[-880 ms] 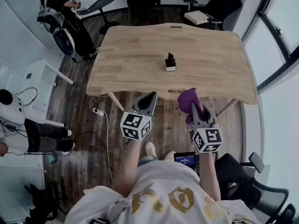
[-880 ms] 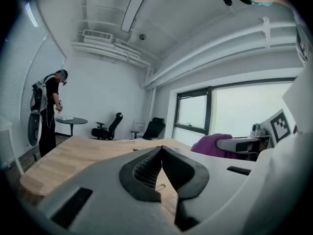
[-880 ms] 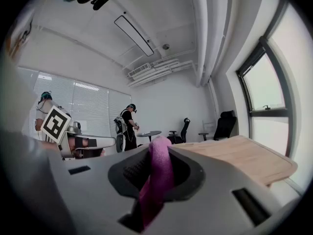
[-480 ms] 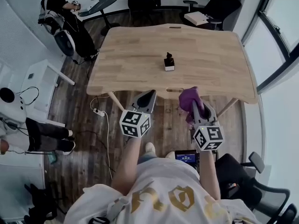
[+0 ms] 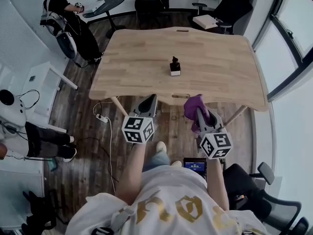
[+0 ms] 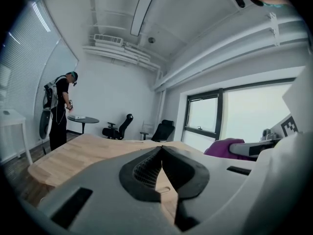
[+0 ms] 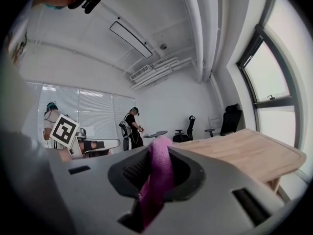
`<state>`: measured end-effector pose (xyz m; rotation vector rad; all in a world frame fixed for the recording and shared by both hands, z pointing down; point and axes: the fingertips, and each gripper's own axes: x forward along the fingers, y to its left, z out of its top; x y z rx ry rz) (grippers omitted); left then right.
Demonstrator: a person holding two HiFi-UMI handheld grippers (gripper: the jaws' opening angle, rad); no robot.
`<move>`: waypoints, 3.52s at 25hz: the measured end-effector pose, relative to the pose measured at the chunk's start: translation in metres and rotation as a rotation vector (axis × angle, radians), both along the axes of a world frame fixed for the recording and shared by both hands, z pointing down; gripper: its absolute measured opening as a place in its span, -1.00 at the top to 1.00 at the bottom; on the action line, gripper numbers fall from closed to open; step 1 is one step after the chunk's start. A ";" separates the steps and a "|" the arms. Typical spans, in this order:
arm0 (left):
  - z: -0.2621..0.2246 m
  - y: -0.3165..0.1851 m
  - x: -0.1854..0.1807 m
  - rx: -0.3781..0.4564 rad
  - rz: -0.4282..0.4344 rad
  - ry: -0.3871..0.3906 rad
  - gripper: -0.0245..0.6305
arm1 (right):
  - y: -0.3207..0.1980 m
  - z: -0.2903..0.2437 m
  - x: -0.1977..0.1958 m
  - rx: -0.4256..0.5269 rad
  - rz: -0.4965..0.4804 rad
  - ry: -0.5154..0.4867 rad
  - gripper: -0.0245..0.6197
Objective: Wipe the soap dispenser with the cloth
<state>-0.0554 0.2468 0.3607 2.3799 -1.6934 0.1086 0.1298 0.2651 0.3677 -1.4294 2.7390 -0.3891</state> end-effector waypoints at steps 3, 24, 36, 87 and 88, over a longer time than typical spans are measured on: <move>0.004 -0.009 0.001 -0.001 -0.007 0.003 0.90 | -0.007 0.002 0.003 -0.001 -0.007 -0.003 0.77; 0.021 -0.208 -0.005 -0.011 0.096 0.057 0.90 | -0.202 0.031 -0.023 -0.111 -0.036 -0.022 0.77; 0.045 -0.317 -0.044 -0.036 0.119 0.064 0.90 | -0.322 0.052 -0.072 -0.158 -0.054 -0.024 0.77; 0.161 -0.338 -0.030 -0.235 0.230 0.038 0.76 | -0.360 0.102 -0.069 -0.198 -0.083 0.033 0.77; 0.165 -0.338 -0.029 -0.243 0.238 0.040 0.71 | -0.360 0.104 -0.069 -0.203 -0.083 0.035 0.77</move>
